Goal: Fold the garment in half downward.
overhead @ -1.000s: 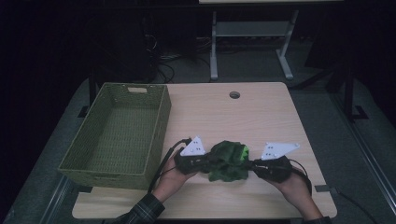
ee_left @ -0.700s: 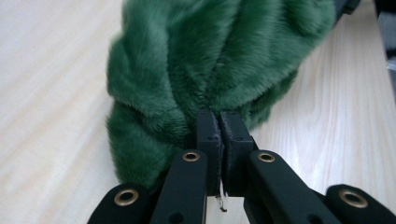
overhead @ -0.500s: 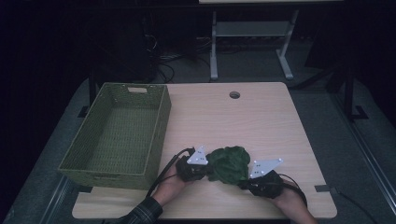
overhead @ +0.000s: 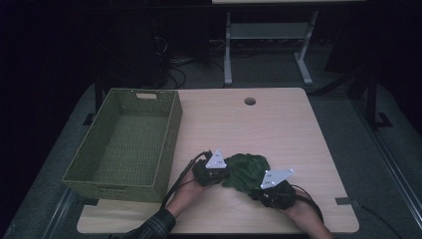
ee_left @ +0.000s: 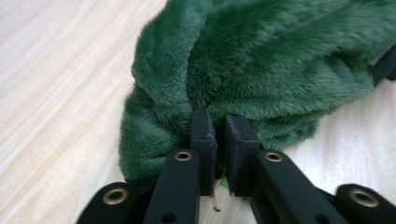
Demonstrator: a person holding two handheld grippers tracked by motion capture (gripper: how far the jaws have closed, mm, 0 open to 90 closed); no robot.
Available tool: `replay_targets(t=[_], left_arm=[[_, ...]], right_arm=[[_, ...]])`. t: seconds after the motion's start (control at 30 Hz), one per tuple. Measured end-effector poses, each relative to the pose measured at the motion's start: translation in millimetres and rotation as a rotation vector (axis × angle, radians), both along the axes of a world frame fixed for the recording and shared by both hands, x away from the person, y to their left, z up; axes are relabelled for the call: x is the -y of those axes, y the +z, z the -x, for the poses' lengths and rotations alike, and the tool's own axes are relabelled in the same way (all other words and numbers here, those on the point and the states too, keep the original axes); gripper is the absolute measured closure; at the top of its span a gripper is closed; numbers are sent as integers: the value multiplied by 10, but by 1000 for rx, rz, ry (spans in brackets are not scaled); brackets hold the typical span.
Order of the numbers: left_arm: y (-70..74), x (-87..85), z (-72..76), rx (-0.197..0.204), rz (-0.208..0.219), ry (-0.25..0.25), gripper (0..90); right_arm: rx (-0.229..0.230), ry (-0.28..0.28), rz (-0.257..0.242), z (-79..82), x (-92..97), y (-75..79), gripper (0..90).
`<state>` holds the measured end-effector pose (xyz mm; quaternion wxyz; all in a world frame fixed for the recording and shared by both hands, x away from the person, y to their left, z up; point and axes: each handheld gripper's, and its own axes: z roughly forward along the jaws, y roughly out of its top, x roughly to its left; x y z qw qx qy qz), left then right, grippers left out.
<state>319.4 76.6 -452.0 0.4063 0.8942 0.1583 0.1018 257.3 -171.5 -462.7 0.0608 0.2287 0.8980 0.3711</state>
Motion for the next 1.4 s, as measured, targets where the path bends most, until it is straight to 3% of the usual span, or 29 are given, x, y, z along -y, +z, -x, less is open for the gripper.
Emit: replay_targets(t=[0.07,0.2,0.43,0.57,0.67,0.77,0.83,1.07,1.23,1.3,1.4], left_arm=[[63,-34,18,2,22,-1,790],[140,-75,72,2,40,-3,771],[110,-132,88,-21,-2,-10,747],[141,-159,94,-26,14,-2,748],[195,-188,91,-31,35,2,773],[240,-211,83,-51,51,11,840],[267,-223,76,-82,64,16,895],[319,-192,155,-114,67,-1,899],[264,-114,228,-144,52,-28,899],[229,-63,266,-154,49,-40,899],[162,16,296,-157,25,-61,898]], right_arm=[[4,1,-21,22,25,38,706],[31,-25,-54,77,121,123,645],[86,-76,-124,140,330,298,575],[107,-102,-171,125,456,389,591],[107,-124,-188,79,537,445,724],[101,-147,-179,-18,602,466,893],[96,-163,-165,-105,638,466,900],[73,-226,-154,-495,734,446,900],[60,-255,-156,-781,726,402,900],[52,-269,-126,-886,693,375,900],[44,-270,-139,-1029,651,319,900]])
